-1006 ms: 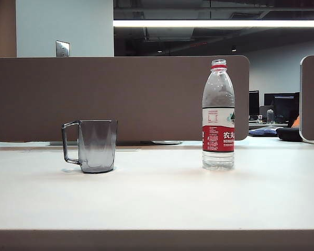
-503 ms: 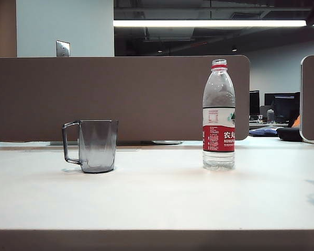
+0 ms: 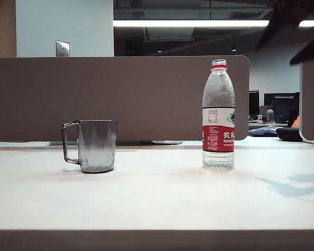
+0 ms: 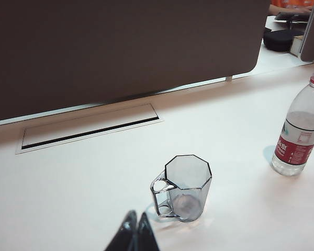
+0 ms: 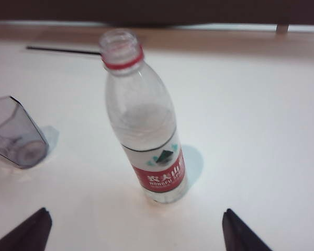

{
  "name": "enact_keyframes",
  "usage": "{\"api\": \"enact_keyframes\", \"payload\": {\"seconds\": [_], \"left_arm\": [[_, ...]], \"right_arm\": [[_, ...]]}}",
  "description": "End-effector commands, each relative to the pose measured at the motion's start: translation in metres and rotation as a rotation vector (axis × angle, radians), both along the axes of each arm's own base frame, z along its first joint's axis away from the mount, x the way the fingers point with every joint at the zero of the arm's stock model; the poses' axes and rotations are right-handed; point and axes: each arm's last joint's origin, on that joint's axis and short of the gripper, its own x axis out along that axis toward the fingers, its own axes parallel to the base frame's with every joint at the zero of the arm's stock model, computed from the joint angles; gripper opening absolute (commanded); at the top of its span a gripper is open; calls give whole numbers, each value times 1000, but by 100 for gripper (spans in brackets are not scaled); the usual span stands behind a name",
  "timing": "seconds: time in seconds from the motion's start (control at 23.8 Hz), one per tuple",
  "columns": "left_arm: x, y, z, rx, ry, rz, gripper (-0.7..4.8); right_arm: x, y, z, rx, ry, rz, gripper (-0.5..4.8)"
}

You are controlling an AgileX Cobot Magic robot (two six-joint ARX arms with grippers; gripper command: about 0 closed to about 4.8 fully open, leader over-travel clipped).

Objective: Pick up the mineral water bottle on the table and pour water into the mug until it's half full.

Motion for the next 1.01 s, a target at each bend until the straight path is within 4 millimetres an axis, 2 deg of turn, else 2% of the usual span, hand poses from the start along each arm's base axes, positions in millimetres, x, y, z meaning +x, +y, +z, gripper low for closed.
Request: {"api": "enact_keyframes", "payload": {"seconds": [0.04,0.25,0.38,1.01], "left_arm": [[-1,-1,6,-2,-43,-16,-5],[-1,-1,7,-3,-56,-17,-5],[-1,-1,8,-4,-62,-17,-5],[-1,-1,8,-4,-62,-16,-5]], "right_arm": [[23,9,-11,17,-47,78,479],[47,22,-33,-28,-89,158,479],[61,27,-50,-43,-87,138,479],[76,30,-72,-44,-76,136,479]]}}
